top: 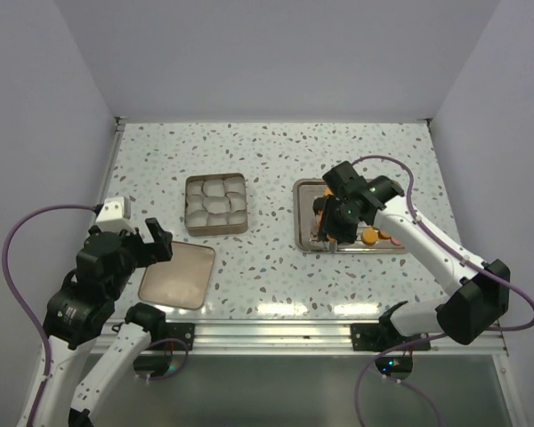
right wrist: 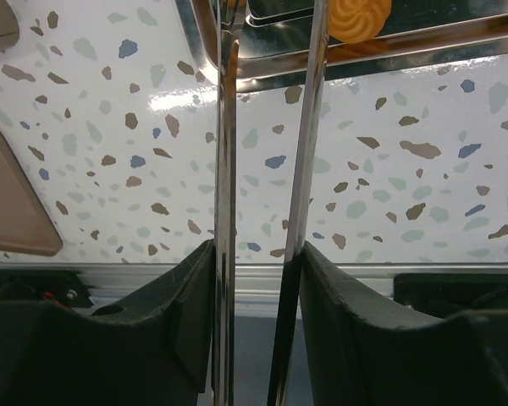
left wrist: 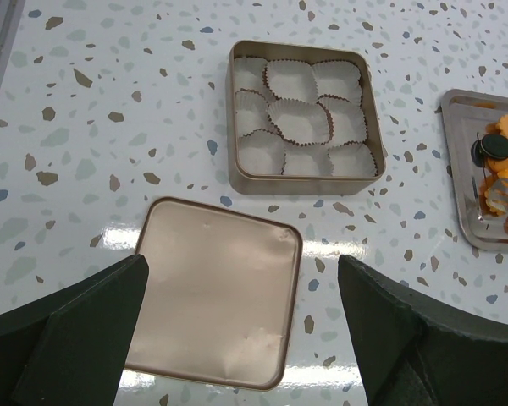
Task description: Pack the cookies
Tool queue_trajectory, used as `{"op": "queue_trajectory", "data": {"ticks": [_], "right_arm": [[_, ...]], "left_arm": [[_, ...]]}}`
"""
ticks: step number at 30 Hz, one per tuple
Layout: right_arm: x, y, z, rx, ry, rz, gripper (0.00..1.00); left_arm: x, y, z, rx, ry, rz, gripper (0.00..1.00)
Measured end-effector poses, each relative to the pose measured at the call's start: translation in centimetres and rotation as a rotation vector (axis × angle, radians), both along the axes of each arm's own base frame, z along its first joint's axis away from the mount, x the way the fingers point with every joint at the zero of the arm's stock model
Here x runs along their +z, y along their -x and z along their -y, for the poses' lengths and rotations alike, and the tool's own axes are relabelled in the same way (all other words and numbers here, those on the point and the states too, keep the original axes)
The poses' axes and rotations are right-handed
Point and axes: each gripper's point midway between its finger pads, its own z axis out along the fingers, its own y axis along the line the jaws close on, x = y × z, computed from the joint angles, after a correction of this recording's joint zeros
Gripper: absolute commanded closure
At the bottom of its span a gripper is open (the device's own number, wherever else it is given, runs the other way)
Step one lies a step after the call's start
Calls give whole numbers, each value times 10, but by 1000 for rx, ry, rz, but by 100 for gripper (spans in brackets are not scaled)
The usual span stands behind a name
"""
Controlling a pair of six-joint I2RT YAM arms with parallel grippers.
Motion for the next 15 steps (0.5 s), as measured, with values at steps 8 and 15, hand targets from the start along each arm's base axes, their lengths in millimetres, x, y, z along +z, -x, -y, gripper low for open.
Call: {"op": "queue_trajectory", "data": {"ticks": [8, 15], "right_arm": [[5, -3, 3, -29, -15, 22, 55], [7, -10, 11, -70, -9, 38, 54]], "left_arm": [[1, 1, 1, -4, 3, 3, 0], [1, 1, 0, -4, 4, 7, 0]]}}
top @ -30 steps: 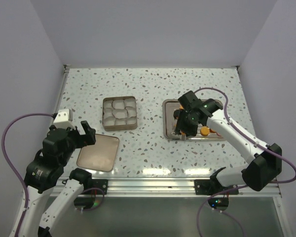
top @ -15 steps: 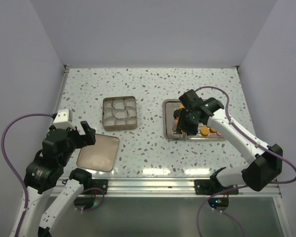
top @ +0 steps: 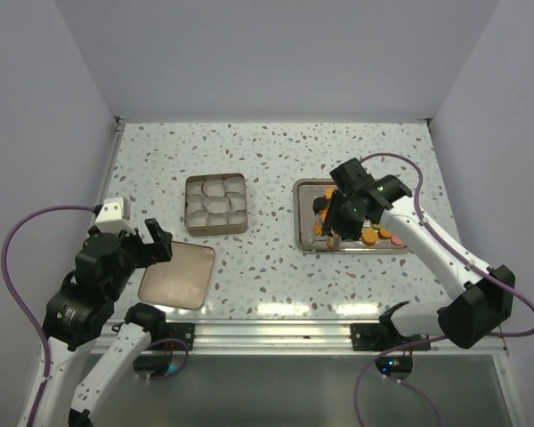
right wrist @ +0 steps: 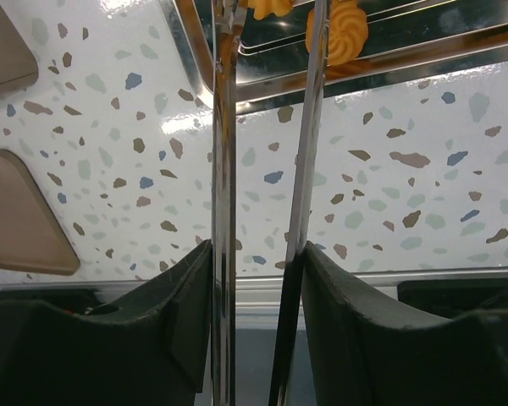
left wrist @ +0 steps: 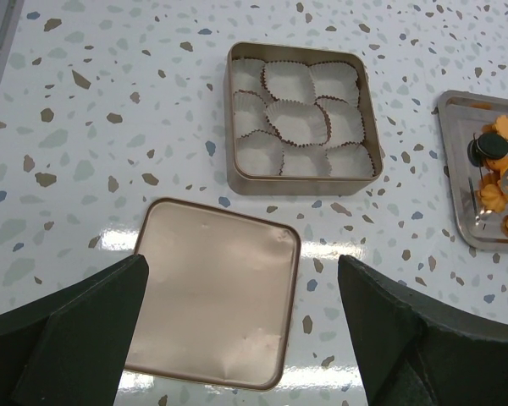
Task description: Pack the cookies
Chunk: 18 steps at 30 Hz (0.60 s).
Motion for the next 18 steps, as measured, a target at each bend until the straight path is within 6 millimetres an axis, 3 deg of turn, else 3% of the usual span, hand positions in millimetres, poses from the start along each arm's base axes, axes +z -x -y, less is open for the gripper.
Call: {"op": "queue_trajectory", "data": {"ticks": [18], "right_arm": [[-12, -14, -4, -63, -59, 9, 51]], "left_arm": [[0, 0, 1, -4, 1, 0, 0]]}}
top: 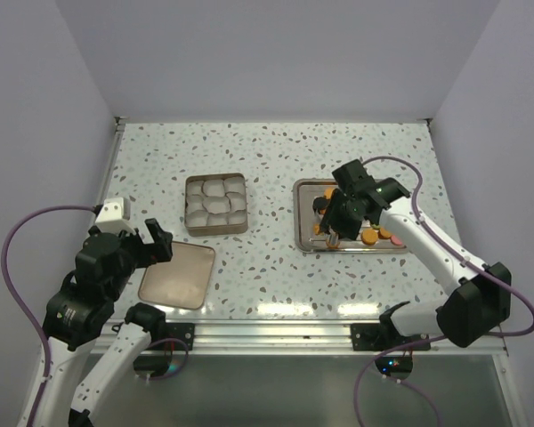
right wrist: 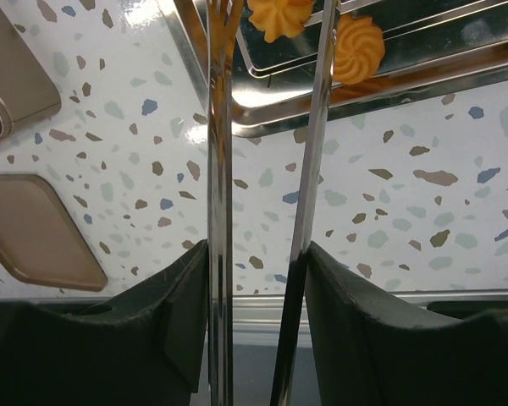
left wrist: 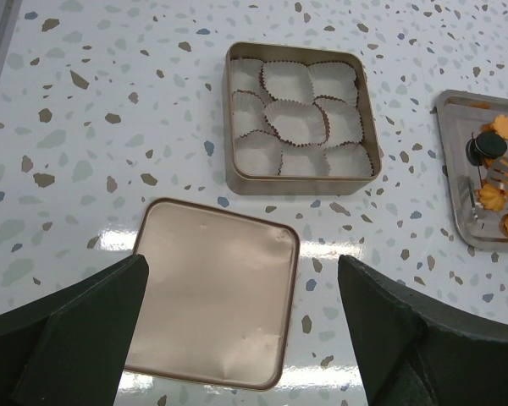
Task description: Pack the cookies
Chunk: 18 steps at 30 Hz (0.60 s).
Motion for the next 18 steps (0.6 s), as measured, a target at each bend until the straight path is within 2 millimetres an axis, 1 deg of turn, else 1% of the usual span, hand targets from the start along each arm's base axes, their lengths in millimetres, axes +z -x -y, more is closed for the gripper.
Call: {"op": "queue_trajectory", "data": {"ticks": [5, 8, 9, 10, 13, 18], "right_arm": [[-11, -1, 1, -19, -3, -25, 52], [-17, 0, 2, -26, -2, -44, 54], [-18, 0, 1, -28, -3, -45, 56], [-19, 0, 1, -29, -4, -48, 62], [-21, 1, 1, -34, -8, -56, 69], [-21, 1, 0, -38, -11, -57, 76]], "left_arm": [[0, 0, 0, -1, 0, 0, 0], [-1, 0, 1, -3, 1, -2, 0], [-1, 0, 1, -3, 1, -2, 0], [-2, -1, 1, -3, 0, -4, 0], [-4, -1, 1, -5, 0, -8, 0], [-4, -1, 2, -7, 0, -9, 0]]}}
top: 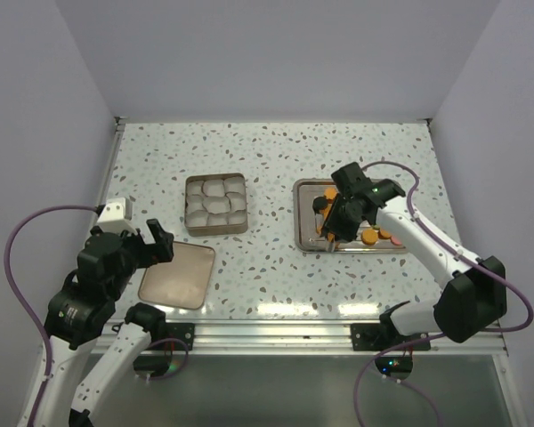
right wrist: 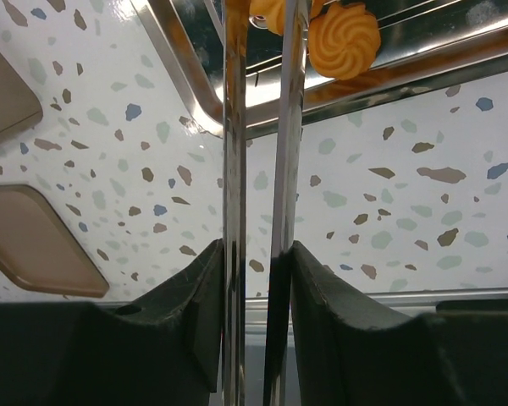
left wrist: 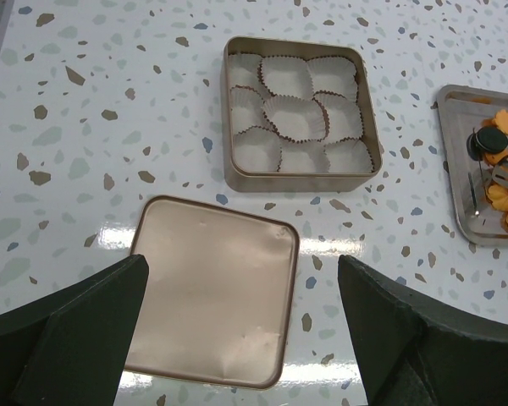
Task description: Pack the cookies
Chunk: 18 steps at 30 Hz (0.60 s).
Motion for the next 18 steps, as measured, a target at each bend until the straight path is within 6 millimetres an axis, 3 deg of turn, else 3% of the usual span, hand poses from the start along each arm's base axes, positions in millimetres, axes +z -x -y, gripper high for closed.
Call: {"op": "queue_trajectory", "data": {"ticks": [5, 14, 18], "right_arm": [[12, -2, 0, -1, -2, 10, 79], [72, -23, -17, 1, -77, 144, 80], [96, -24, -37, 41, -119, 193, 81]], "left_arm": [[0, 0, 0, 0, 0, 0, 0], [0, 0, 1, -7, 2, -1, 0], [0, 0, 2, -10, 4, -1, 0]]}}
